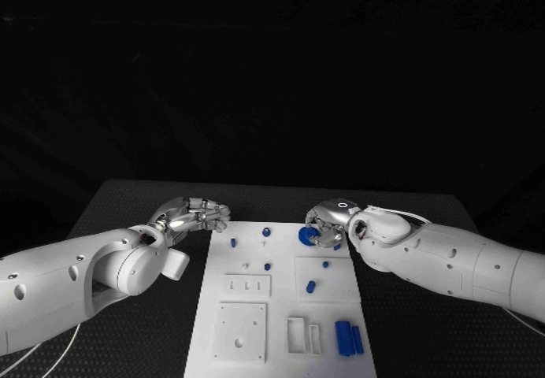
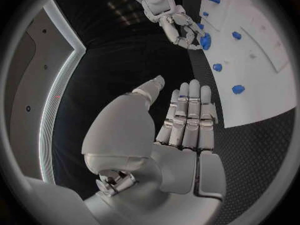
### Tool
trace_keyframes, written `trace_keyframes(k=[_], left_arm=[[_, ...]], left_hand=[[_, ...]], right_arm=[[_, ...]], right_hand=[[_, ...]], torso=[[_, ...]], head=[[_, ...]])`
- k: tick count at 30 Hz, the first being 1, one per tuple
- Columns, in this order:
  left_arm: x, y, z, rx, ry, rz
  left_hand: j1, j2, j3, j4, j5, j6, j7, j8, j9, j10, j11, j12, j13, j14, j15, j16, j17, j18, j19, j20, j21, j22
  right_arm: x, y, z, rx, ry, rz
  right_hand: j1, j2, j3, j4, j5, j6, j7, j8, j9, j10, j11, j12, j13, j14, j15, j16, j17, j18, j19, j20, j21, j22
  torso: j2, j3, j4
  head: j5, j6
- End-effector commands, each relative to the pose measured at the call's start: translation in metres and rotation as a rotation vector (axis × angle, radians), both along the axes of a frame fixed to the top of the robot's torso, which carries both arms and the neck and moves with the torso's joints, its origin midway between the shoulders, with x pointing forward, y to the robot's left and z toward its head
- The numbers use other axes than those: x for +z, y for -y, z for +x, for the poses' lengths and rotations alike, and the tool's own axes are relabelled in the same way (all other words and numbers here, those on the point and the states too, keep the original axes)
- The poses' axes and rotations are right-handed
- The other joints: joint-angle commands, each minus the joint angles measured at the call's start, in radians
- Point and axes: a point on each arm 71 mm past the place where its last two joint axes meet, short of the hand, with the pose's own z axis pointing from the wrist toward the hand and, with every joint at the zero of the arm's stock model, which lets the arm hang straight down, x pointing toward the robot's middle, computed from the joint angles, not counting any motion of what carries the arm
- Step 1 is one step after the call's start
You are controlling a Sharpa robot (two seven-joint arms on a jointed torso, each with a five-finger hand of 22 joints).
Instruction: Assemble the parts on the task board
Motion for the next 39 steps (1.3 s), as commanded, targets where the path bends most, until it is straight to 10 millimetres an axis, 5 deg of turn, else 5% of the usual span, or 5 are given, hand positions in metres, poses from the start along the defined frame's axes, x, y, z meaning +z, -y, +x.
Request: trace_keyframes(k=[1, 17, 32, 39], left_arm=[[0.001, 0.002, -0.001, -0.016, 0.003, -0.007], [0.001, 0.001, 0.0, -0.011, 0.008, -0.004], [0.002, 0.007, 0.0, -0.018, 0.011, -0.006], [0.002, 0.009, 0.001, -0.02, 0.013, -0.004]], left_hand=[[-0.01, -0.001, -0.001, -0.005, -0.002, 0.006, -0.002, -0.004, 0.001, -0.005, 0.003, -0.005, 0.001, 0.004, 0.003, -0.004, 0.001, 0.009, -0.003, 0.004, -0.003, 0.016], [-0.011, 0.0, 0.0, -0.007, -0.002, 0.006, -0.002, -0.004, 0.002, -0.005, 0.003, -0.005, 0.001, 0.004, 0.003, -0.005, 0.002, 0.009, -0.003, 0.004, -0.003, 0.016], [-0.012, 0.0, 0.002, -0.008, -0.002, 0.006, -0.002, -0.005, 0.002, -0.005, 0.004, -0.004, 0.001, 0.004, 0.003, -0.005, 0.003, 0.008, -0.003, 0.004, -0.003, 0.016], [-0.012, 0.0, 0.002, -0.009, -0.002, 0.006, -0.002, -0.005, 0.003, -0.005, 0.003, -0.004, 0.002, 0.004, 0.003, -0.005, 0.003, 0.008, -0.003, 0.004, -0.003, 0.016]], right_arm=[[0.001, -0.003, -0.003, -0.007, 0.033, -0.04], [0.031, -0.042, -0.022, 0.061, 0.221, 0.026], [0.028, -0.09, -0.025, 0.128, 0.226, 0.034], [0.01, -0.103, -0.026, 0.15, 0.199, 0.018]], right_hand=[[-0.012, -0.016, -0.004, -0.003, 0.001, 0.12, 0.002, 0.007, 0.005, 0.002, -0.005, 0.006, -0.001, 0.004, -0.001, -0.005, 0.001, 0.032, 0.007, -0.002, 0.004, 0.017], [-0.004, -0.067, 0.007, 0.016, -0.001, 0.13, -0.004, 0.013, 0.012, 0.015, -0.011, 0.006, -0.006, 0.011, -0.006, -0.008, 0.003, 0.032, 0.023, -0.01, 0.009, 0.014], [-0.002, -0.079, 0.009, 0.025, -0.001, 0.128, -0.004, 0.013, 0.013, 0.017, -0.011, 0.005, -0.007, 0.013, -0.007, -0.009, 0.003, 0.032, 0.026, -0.011, 0.011, 0.013], [0.001, -0.081, 0.009, 0.025, -0.001, 0.128, -0.004, 0.012, 0.013, 0.017, -0.011, 0.005, -0.007, 0.013, -0.007, -0.009, 0.003, 0.032, 0.026, -0.012, 0.011, 0.013]], torso=[[-0.001, -0.0006, 0.0003], [-0.001, -0.0002, 0.0], [0.0, -0.0017, 0.0035], [0.001, -0.0001, 0.006]], head=[[0.001, 0.002], [0.013, 0.01], [0.024, 0.013], [0.026, 0.009]])
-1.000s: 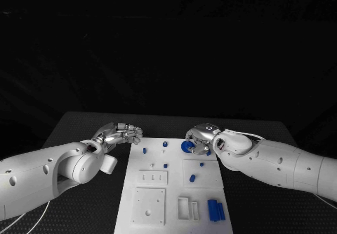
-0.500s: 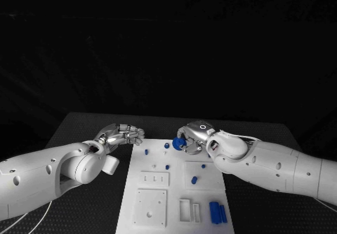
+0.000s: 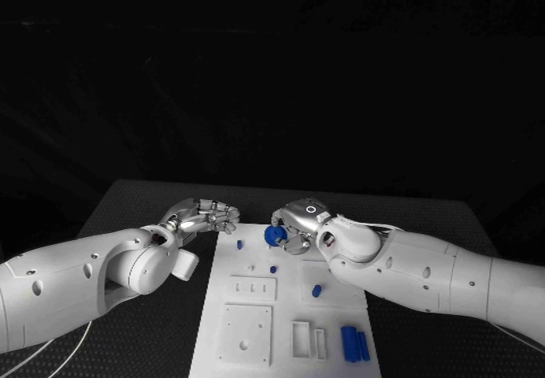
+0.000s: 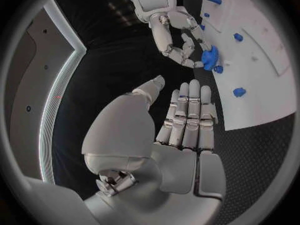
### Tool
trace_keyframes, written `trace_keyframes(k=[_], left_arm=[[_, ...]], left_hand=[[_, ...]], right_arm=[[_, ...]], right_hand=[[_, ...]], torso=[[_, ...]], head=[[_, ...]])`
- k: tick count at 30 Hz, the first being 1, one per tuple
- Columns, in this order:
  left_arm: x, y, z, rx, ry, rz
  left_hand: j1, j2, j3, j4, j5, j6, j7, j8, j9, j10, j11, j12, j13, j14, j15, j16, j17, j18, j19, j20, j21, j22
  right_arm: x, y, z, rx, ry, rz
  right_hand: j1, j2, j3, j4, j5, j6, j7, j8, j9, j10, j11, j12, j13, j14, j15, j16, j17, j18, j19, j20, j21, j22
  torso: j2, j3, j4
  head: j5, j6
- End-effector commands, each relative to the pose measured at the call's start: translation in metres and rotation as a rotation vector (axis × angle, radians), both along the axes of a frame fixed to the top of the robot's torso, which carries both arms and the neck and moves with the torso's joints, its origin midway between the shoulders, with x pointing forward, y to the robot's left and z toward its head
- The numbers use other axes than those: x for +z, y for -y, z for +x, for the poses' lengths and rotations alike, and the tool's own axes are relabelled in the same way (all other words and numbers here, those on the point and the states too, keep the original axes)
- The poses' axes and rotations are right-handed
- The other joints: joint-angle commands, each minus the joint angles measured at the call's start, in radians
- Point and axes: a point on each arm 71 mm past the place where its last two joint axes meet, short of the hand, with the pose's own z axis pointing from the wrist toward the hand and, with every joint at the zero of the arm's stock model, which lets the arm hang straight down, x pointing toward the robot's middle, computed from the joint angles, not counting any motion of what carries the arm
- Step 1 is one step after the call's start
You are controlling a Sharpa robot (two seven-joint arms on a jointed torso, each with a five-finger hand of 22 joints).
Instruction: Assemble the parts on the task board
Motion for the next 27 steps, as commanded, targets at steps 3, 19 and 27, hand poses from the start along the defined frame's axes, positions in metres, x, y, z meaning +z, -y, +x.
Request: trace_keyframes(k=[3, 19, 27], left_arm=[[0.001, 0.002, 0.001, -0.007, 0.011, -0.002], [0.001, 0.004, 0.001, -0.01, 0.011, -0.001], [0.001, 0.002, 0.001, -0.007, 0.01, 0.0]], left_hand=[[-0.012, -0.001, 0.0, -0.008, -0.002, 0.006, -0.002, -0.005, 0.001, -0.005, 0.003, -0.004, 0.001, 0.004, 0.003, -0.006, 0.001, 0.009, -0.003, 0.004, -0.003, 0.016], [-0.013, -0.001, 0.001, -0.01, -0.003, 0.006, -0.002, -0.006, 0.002, -0.005, 0.003, -0.004, 0.001, 0.004, 0.003, -0.006, 0.002, 0.009, -0.003, 0.004, -0.003, 0.017], [-0.014, -0.001, 0.001, -0.01, -0.003, 0.006, -0.002, -0.006, 0.002, -0.005, 0.004, -0.004, 0.001, 0.004, 0.003, -0.007, 0.002, 0.008, -0.003, 0.004, -0.003, 0.017]], right_arm=[[-0.01, -0.009, -0.002, 0.015, -0.002, -0.014], [-0.022, -0.02, -0.002, 0.015, -0.016, -0.024], [-0.022, -0.02, -0.001, 0.015, -0.013, -0.029]], right_hand=[[-0.001, -0.009, 0.002, 0.006, 0.0, 0.118, 0.005, 0.001, 0.001, 0.0, -0.006, 0.001, -0.001, 0.005, -0.005, -0.006, 0.001, 0.037, 0.005, 0.0, 0.004, 0.014], [0.013, -0.009, 0.0, -0.002, 0.0, 0.112, 0.007, -0.002, 0.001, -0.001, -0.005, 0.0, -0.001, 0.005, -0.004, -0.008, 0.001, 0.037, 0.006, -0.002, 0.004, 0.014], [0.02, -0.016, -0.005, -0.009, 0.0, 0.108, 0.008, -0.004, 0.001, -0.001, -0.004, -0.001, -0.002, 0.006, -0.003, -0.01, 0.001, 0.037, 0.007, -0.003, 0.005, 0.013]], torso=[[0.002, 0.0016, -0.0001], [0.001, 0.0019, -0.0013], [0.001, 0.0015, -0.0014]], head=[[0.002, 0.0], [0.006, -0.003], [0.006, -0.002]])
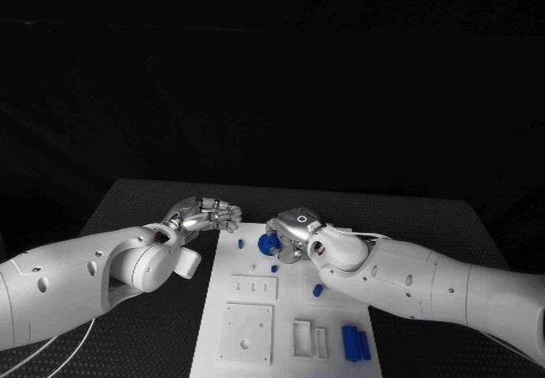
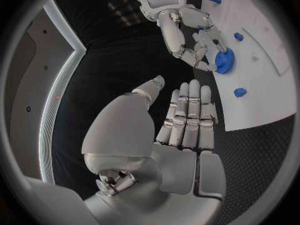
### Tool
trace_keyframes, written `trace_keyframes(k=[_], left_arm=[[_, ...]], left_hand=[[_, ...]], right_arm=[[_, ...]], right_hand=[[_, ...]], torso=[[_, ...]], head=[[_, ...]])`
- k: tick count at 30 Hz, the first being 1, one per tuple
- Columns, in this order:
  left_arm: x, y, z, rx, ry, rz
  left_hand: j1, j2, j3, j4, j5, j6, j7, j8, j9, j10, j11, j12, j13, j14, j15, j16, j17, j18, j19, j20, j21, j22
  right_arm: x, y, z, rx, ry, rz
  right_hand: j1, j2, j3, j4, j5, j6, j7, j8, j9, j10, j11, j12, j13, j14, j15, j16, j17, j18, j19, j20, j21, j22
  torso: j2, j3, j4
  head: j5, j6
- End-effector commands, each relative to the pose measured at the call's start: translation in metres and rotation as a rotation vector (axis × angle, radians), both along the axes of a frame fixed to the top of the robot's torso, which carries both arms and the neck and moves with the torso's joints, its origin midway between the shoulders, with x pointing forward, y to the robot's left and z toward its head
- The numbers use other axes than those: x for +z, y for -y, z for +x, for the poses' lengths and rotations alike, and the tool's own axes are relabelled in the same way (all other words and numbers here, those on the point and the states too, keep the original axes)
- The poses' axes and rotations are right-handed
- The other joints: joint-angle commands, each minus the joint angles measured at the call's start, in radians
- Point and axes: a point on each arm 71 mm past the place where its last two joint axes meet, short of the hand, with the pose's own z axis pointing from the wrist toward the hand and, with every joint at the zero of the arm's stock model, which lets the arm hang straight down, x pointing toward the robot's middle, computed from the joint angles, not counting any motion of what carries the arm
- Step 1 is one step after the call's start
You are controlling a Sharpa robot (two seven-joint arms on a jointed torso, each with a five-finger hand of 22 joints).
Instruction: Assemble the parts on the task board
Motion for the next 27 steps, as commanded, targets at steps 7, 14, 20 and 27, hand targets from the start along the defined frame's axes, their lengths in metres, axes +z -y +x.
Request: trace_keyframes(k=[7, 14, 20, 27], left_arm=[[0.0013, 0.0015, 0.0001, -0.01, 0.008, -0.003], [0.0013, 0.0017, -0.0001, -0.01, 0.007, -0.003], [0.0013, 0.0017, -0.0004, -0.011, 0.007, -0.003], [0.0012, 0.0012, 0.0, -0.009, 0.007, -0.002]], left_hand=[[-0.01, 0.002, -0.001, -0.008, -0.003, 0.006, -0.002, -0.006, 0.002, -0.005, 0.004, -0.004, 0.002, 0.004, 0.003, -0.007, 0.001, 0.008, -0.003, 0.004, -0.003, 0.016], [-0.011, 0.002, 0.0, -0.009, -0.003, 0.006, -0.002, -0.006, 0.002, -0.005, 0.004, -0.004, 0.002, 0.004, 0.003, -0.007, 0.001, 0.008, -0.003, 0.004, -0.003, 0.016], [-0.012, 0.002, 0.0, -0.009, -0.003, 0.006, -0.002, -0.007, 0.002, -0.005, 0.004, -0.004, 0.002, 0.004, 0.003, -0.007, 0.002, 0.008, -0.003, 0.004, -0.003, 0.016], [-0.013, 0.002, 0.0, -0.01, -0.004, 0.006, -0.002, -0.007, 0.002, -0.005, 0.004, -0.004, 0.002, 0.004, 0.003, -0.008, 0.002, 0.008, -0.003, 0.004, -0.003, 0.016]], right_arm=[[-0.0039, -0.0026, 0.0011, 0.001, -0.001, -0.026], [-0.0069, -0.0039, 0.0013, 0.0, -0.01, -0.035], [-0.0076, -0.006, 0.0006, 0.006, -0.031, -0.026], [-0.0105, -0.0067, -0.0004, 0.012, -0.077, -0.035]], right_hand=[[0.016, -0.013, -0.009, -0.017, 0.0, 0.094, 0.013, -0.007, -0.004, -0.005, 0.002, -0.003, -0.002, 0.004, -0.002, -0.009, 0.001, 0.038, 0.004, -0.005, 0.004, 0.013], [0.037, -0.026, -0.028, -0.046, 0.0, 0.065, 0.023, -0.022, -0.009, -0.016, 0.012, -0.007, -0.003, 0.002, 0.006, -0.015, 0.0, 0.038, -0.002, -0.005, -0.001, 0.012], [0.039, -0.029, -0.041, -0.057, 0.0, 0.03, 0.034, -0.041, -0.017, -0.022, 0.021, -0.008, -0.003, 0.002, 0.015, -0.019, 0.001, 0.038, -0.004, -0.003, -0.004, 0.01], [0.058, -0.026, -0.049, -0.081, 0.034, 0.001, 0.045, -0.057, -0.024, -0.031, 0.032, -0.006, -0.002, 0.001, 0.026, -0.023, 0.002, 0.038, -0.008, -0.001, -0.01, 0.01]], torso=[[-0.001, -0.0005, 0.0016], [0.0, -0.0008, 0.0001], [0.0, -0.0005, -0.0003], [0.0, -0.0009, -0.0005]], head=[[-0.002, -0.001], [-0.002, 0.0], [-0.003, 0.0], [-0.003, 0.0]])
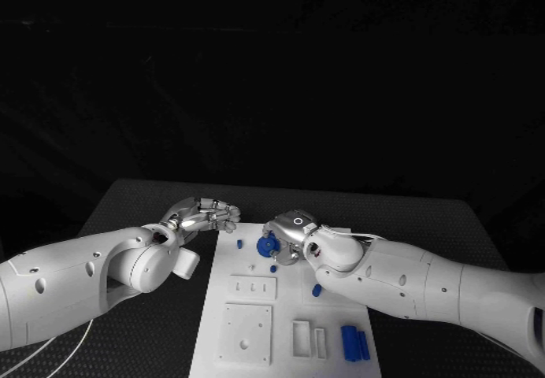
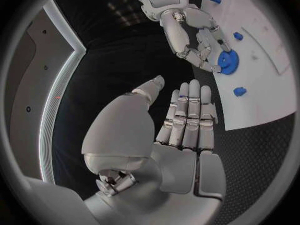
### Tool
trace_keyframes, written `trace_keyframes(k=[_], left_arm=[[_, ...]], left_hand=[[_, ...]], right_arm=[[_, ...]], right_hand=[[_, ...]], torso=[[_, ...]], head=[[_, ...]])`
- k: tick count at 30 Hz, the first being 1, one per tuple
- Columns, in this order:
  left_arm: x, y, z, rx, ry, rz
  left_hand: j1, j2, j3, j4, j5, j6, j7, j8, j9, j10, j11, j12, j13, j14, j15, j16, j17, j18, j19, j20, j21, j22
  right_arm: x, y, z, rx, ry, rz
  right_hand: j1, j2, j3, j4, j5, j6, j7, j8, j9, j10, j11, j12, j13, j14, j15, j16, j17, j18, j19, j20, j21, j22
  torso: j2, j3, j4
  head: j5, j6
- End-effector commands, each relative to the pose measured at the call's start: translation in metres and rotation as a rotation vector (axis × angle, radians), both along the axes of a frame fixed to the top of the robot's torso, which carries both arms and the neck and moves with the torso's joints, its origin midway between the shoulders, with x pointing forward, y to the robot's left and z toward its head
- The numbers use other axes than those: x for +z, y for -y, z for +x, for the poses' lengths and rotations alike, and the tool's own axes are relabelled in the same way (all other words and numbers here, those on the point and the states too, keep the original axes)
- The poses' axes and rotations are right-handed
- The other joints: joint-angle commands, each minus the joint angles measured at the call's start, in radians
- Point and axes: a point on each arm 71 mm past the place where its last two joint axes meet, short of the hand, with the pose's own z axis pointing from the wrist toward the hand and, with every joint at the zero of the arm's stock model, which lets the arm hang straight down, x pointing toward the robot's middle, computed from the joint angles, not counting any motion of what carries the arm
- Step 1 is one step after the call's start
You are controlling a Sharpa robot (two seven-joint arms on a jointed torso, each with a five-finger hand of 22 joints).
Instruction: Assemble the parts on the task board
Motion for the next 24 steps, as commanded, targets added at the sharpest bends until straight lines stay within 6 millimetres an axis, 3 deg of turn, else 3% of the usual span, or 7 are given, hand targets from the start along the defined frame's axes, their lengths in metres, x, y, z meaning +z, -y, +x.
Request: trace_keyframes(k=[1, 2, 3, 6, 10, 17, 24], left_arm=[[0.001, 0.002, 0.0, -0.011, 0.007, -0.003], [0.001, 0.002, 0.0, -0.012, 0.007, -0.003], [0.001, 0.003, 0.0, -0.013, 0.007, -0.004], [0.001, 0.003, 0.0, -0.011, 0.007, -0.003], [0.001, 0.002, 0.0, -0.01, 0.007, -0.003], [0.001, 0.001, 0.0, -0.009, 0.006, -0.003], [0.001, 0.0, 0.0, -0.007, 0.006, -0.002]], left_hand=[[-0.009, -0.002, 0.001, -0.004, -0.004, 0.006, -0.002, -0.003, 0.002, -0.005, 0.004, -0.004, 0.001, 0.004, 0.003, -0.004, 0.002, 0.008, -0.003, 0.004, -0.003, 0.016], [-0.01, -0.002, 0.001, -0.004, -0.004, 0.006, -0.002, -0.003, 0.002, -0.005, 0.004, -0.004, 0.001, 0.004, 0.003, -0.004, 0.002, 0.008, -0.003, 0.004, -0.003, 0.016], [-0.01, -0.003, 0.001, -0.004, -0.004, 0.005, -0.001, -0.003, 0.002, -0.005, 0.004, -0.004, 0.001, 0.004, 0.003, -0.004, 0.002, 0.008, -0.003, 0.004, -0.003, 0.016], [-0.011, -0.003, 0.001, -0.005, -0.004, 0.005, -0.001, -0.003, 0.002, -0.005, 0.004, -0.004, 0.001, 0.004, 0.003, -0.004, 0.002, 0.008, -0.003, 0.005, -0.003, 0.016], [-0.011, -0.003, 0.001, -0.005, -0.004, 0.005, -0.001, -0.003, 0.002, -0.005, 0.004, -0.004, 0.001, 0.004, 0.003, -0.004, 0.002, 0.008, -0.003, 0.005, -0.003, 0.016], [-0.012, -0.003, 0.002, -0.005, -0.004, 0.005, -0.001, -0.004, 0.002, -0.006, 0.004, -0.004, 0.001, 0.005, 0.003, -0.005, 0.002, 0.008, -0.003, 0.004, -0.003, 0.016], [-0.012, -0.003, 0.003, -0.006, -0.004, 0.005, -0.001, -0.004, 0.002, -0.006, 0.004, -0.004, 0.002, 0.005, 0.003, -0.005, 0.003, 0.008, -0.003, 0.004, -0.003, 0.016]], right_arm=[[-0.005, -0.001, -0.001, 0.01, -0.058, -0.022], [-0.006, 0.0, -0.001, 0.009, -0.062, -0.025], [-0.006, 0.0, -0.001, 0.006, -0.069, -0.026], [-0.007, 0.003, 0.001, -0.004, -0.084, -0.028], [-0.008, 0.007, 0.002, -0.012, -0.086, -0.029], [-0.008, 0.016, 0.003, -0.033, -0.095, -0.026], [-0.006, 0.026, 0.0, -0.041, -0.085, -0.014]], right_hand=[[0.028, 0.0, 0.016, -0.019, 0.093, 0.017, 0.028, -0.006, -0.001, -0.02, 0.019, -0.001, -0.001, -0.003, 0.01, -0.005, 0.002, 0.038, -0.005, 0.0, -0.006, 0.01], [0.051, 0.011, 0.034, -0.035, 0.177, 0.012, 0.025, -0.007, -0.001, -0.022, 0.018, -0.001, -0.001, -0.005, 0.015, -0.006, 0.003, 0.038, -0.008, -0.001, -0.008, 0.01], [0.06, 0.02, 0.05, -0.054, 0.303, 0.002, 0.029, -0.012, -0.002, -0.026, 0.021, -0.001, -0.001, -0.006, 0.01, -0.006, 0.005, 0.036, -0.011, 0.001, -0.008, 0.011], [0.064, 0.042, 0.074, -0.076, 0.406, -0.001, 0.026, -0.012, -0.002, -0.028, 0.019, 0.001, -0.001, -0.007, 0.008, -0.007, 0.006, 0.038, -0.012, 0.007, -0.008, 0.013], [0.039, 0.055, 0.094, -0.087, 0.478, 0.002, 0.026, -0.01, -0.002, -0.03, 0.019, 0.004, -0.001, -0.006, 0.008, -0.008, 0.009, 0.038, -0.011, 0.013, -0.006, 0.014], [0.014, 0.069, 0.121, -0.1, 0.511, 0.007, 0.027, -0.007, -0.001, -0.029, 0.02, 0.008, -0.002, -0.004, 0.009, -0.009, 0.012, 0.038, -0.008, 0.014, -0.004, 0.015], [0.009, 0.071, 0.131, -0.104, 0.516, 0.012, 0.029, -0.004, -0.001, -0.029, 0.021, 0.01, -0.003, -0.003, 0.01, -0.009, 0.013, 0.038, -0.006, 0.013, -0.004, 0.015]], torso=[[0.0, -0.0006, -0.0003], [0.0, -0.0005, -0.0006], [0.0, -0.0005, -0.0006], [0.001, -0.0004, -0.001], [0.0, -0.0002, -0.0009], [0.0, 0.0001, -0.0007], [0.0, 0.0007, -0.0028]], head=[[0.001, -0.001], [0.001, -0.001], [0.001, -0.001], [0.0, -0.001], [-0.001, -0.001], [-0.002, -0.001], [-0.001, -0.001]])
